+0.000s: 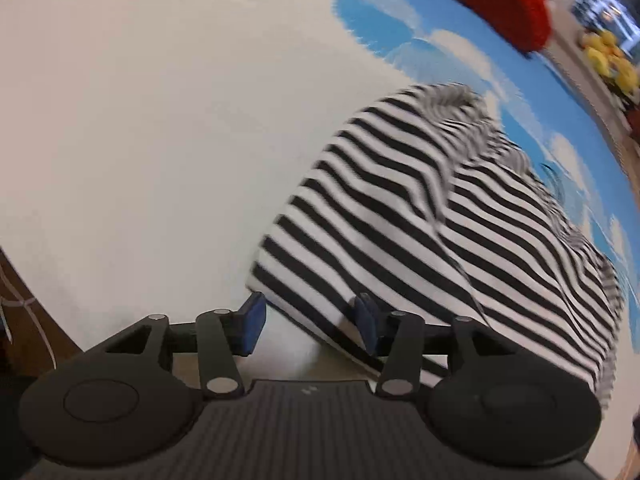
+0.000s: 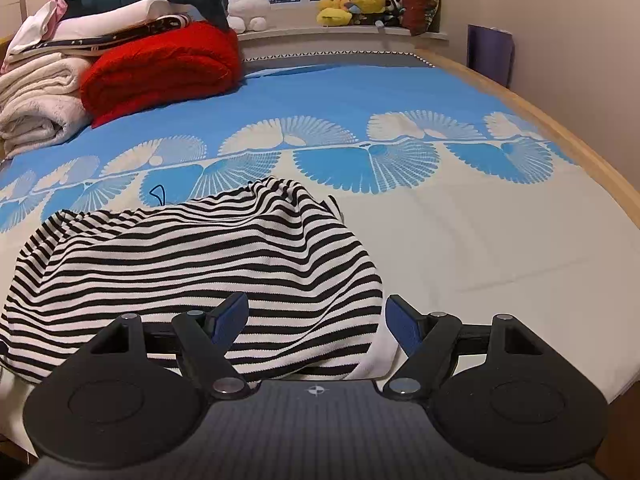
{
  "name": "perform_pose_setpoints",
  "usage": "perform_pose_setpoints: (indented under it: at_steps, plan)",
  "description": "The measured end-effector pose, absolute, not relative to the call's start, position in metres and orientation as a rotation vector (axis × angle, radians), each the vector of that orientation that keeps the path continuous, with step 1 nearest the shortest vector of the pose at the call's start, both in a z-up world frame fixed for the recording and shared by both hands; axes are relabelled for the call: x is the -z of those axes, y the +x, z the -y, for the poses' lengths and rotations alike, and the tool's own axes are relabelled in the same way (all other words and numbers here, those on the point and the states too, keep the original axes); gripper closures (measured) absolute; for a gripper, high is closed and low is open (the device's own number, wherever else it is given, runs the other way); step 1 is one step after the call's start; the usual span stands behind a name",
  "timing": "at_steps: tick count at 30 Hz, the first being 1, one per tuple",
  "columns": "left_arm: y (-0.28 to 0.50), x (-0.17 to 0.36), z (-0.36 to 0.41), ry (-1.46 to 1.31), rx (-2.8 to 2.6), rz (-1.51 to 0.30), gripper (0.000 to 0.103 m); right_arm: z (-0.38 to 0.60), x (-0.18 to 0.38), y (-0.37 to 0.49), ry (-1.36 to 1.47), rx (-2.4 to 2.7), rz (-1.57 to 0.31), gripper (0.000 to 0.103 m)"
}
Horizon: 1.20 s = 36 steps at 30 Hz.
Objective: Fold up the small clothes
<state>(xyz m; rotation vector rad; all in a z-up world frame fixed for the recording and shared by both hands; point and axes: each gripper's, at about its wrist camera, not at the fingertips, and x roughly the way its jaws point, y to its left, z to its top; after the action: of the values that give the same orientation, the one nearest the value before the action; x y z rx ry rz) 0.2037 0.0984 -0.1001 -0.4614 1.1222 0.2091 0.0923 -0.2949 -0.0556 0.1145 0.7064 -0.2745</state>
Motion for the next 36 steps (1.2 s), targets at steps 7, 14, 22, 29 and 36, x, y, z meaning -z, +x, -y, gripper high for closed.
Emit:
perform_pose_setpoints:
  at_steps: [7, 14, 22, 29, 36]
  plan:
    - [0.214, 0.106, -0.092, -0.436, -0.241, -1.081, 0.071, 0.302, 0.058, 0.089, 0.129, 0.309, -0.719, 0.026]
    - [0.202, 0.082, -0.088, -0.363, -0.212, -0.979, 0.092, 0.307, 0.057, 0.085, 0.129, 0.345, -0.72, 0.026]
    - [0.165, 0.048, -0.127, -0.331, -0.28, -0.85, 0.1, 0.298, 0.058, 0.094, 0.134, 0.365, -0.716, 0.026]
    - [0.159, 0.044, -0.13, -0.26, -0.303, -0.824, 0.101, 0.292, 0.047, 0.093, 0.115, 0.357, -0.66, 0.026]
    - [0.165, 0.017, -0.068, -0.09, -0.181, -0.722, 0.101, 0.341, -0.007, 0.081, 0.017, 0.376, -0.453, 0.026]
